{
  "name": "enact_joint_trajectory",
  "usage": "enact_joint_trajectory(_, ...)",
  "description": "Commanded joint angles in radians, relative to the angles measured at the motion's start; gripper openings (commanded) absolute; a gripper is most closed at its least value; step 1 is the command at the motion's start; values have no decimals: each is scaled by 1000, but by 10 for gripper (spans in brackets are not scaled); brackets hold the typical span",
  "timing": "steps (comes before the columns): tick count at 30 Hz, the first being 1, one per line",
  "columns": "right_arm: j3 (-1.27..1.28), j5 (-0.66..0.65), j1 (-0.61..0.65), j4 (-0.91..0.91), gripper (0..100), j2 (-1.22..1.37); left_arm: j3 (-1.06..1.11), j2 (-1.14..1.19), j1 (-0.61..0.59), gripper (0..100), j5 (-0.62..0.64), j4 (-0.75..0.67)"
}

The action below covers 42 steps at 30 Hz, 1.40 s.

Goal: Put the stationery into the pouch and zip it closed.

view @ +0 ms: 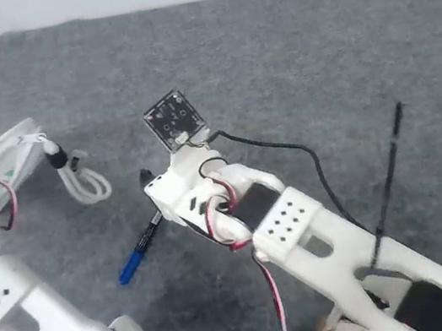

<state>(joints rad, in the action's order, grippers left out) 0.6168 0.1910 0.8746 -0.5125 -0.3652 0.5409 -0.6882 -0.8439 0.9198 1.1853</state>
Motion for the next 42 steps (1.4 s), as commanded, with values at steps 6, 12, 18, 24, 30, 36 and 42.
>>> enact_joint_trajectory(6,-235,86,-13,-120,187,226,-10,-54,-3,11,17,-41)
enact_joint_trajectory(12,-465,213,-13,-312,188,430,-10,-52,-3,11,17,-41)
enact_joint_trajectory(18,-632,296,-15,-407,188,604,-10,-52,-3,11,17,-41)
enact_joint_trajectory(24,-779,341,-27,-496,188,745,-10,-52,2,11,17,-41)
enact_joint_trajectory(30,-934,359,-36,-591,189,874,-10,-52,2,11,17,-40)
enact_joint_trajectory(36,-1022,359,-36,-598,188,975,-10,-52,2,11,17,-40)
enact_joint_trajectory(42,-1085,359,-36,-602,188,1047,-10,-54,2,11,17,-40)
